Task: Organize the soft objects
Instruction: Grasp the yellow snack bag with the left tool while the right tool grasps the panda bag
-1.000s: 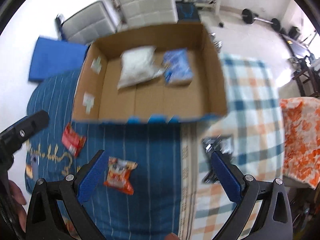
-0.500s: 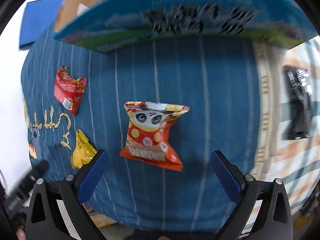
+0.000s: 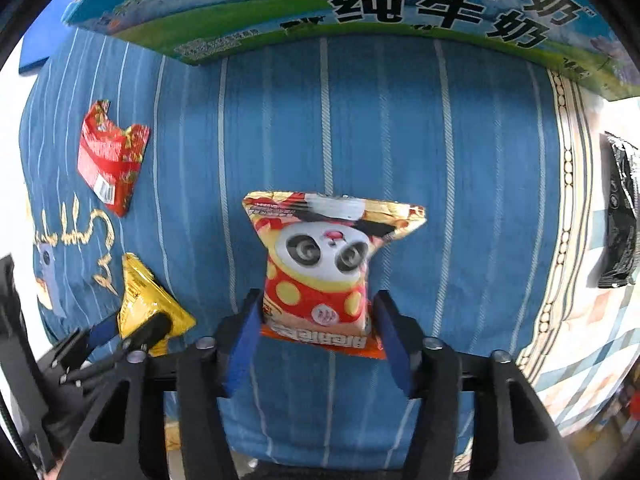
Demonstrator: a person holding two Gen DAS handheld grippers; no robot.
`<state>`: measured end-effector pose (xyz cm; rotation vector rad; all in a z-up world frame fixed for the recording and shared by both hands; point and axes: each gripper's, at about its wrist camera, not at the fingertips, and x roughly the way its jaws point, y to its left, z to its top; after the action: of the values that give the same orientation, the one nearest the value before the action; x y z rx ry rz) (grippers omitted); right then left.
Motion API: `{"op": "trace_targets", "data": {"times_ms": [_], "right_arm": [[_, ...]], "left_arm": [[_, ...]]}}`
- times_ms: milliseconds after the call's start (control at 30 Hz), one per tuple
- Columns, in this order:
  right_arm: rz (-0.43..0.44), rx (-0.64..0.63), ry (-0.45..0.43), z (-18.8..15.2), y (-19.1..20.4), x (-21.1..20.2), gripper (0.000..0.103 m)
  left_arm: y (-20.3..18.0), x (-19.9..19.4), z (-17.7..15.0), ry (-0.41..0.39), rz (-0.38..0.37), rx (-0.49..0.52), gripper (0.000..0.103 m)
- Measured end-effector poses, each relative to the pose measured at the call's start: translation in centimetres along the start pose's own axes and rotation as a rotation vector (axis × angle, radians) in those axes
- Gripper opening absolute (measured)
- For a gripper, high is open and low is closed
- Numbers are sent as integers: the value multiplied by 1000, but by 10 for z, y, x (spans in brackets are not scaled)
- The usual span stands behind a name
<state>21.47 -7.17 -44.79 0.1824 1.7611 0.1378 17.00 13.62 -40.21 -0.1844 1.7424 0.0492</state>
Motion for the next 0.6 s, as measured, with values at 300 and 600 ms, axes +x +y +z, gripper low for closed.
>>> {"op": "trace_targets", "data": {"times_ms": [300,600], "right_arm": [[-143,-125,26,-45,-21,-3,49],[-89,-48,70,-72,-61,9,79]], "left_arm": [[-45,5,-39,9,-93,-41,49],[-92,33,-62,28,-105,66,60]]}}
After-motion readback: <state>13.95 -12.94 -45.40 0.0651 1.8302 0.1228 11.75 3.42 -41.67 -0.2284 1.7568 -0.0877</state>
